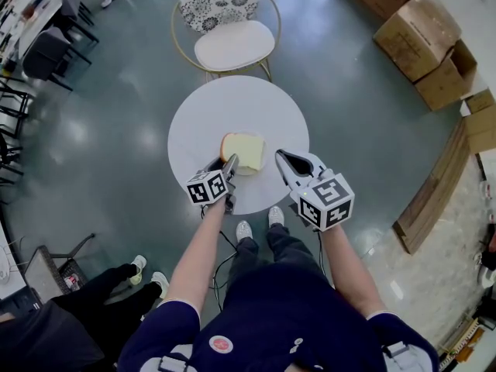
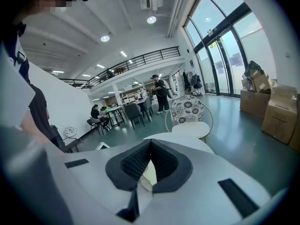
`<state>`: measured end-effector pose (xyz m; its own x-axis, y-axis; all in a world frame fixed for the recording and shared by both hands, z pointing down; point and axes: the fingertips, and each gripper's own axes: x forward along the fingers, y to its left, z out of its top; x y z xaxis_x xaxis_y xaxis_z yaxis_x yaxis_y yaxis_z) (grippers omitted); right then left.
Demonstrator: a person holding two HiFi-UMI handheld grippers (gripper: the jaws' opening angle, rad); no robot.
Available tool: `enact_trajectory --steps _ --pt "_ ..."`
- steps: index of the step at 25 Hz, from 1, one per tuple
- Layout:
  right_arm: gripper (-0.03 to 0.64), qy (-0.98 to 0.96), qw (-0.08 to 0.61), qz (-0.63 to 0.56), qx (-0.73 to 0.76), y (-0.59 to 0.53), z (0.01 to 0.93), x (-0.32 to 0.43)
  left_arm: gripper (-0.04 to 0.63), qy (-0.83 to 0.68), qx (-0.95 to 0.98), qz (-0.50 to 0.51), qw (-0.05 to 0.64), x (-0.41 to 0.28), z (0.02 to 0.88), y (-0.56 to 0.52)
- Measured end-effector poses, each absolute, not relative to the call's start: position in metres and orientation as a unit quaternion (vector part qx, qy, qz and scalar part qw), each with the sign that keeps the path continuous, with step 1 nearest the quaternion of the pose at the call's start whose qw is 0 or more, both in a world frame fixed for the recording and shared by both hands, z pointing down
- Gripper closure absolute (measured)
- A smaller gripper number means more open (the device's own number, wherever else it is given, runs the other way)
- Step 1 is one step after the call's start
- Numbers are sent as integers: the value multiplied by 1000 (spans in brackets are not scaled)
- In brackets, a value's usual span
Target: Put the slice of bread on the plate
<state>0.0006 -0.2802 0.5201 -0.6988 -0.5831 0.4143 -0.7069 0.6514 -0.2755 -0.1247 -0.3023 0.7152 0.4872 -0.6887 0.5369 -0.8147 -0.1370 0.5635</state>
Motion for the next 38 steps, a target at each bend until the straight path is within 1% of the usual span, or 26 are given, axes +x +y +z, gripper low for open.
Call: enact_trajectory --steps 8,15,24,31,33,38 --pt "612 -897 145 211 361 -278 519 5 402 -523 728 101 432 -133 730 -301" --pt "612 -897 145 210 362 -278 518 7 390 -533 720 127 426 -137 735 -302" --pt "612 -899 135 205 364 -276 509 7 385 -547 734 135 379 -148 704 -305" --pt "612 -903 121 195 362 -270 496 1 388 -520 780 134 320 -139 655 -296" --pt "612 -905 118 192 361 -268 491 -1 403 -512 792 127 306 -135 638 -293" --pt "612 -907 109 187 360 -263 481 -7 504 -505 817 105 260 -129 591 -281"
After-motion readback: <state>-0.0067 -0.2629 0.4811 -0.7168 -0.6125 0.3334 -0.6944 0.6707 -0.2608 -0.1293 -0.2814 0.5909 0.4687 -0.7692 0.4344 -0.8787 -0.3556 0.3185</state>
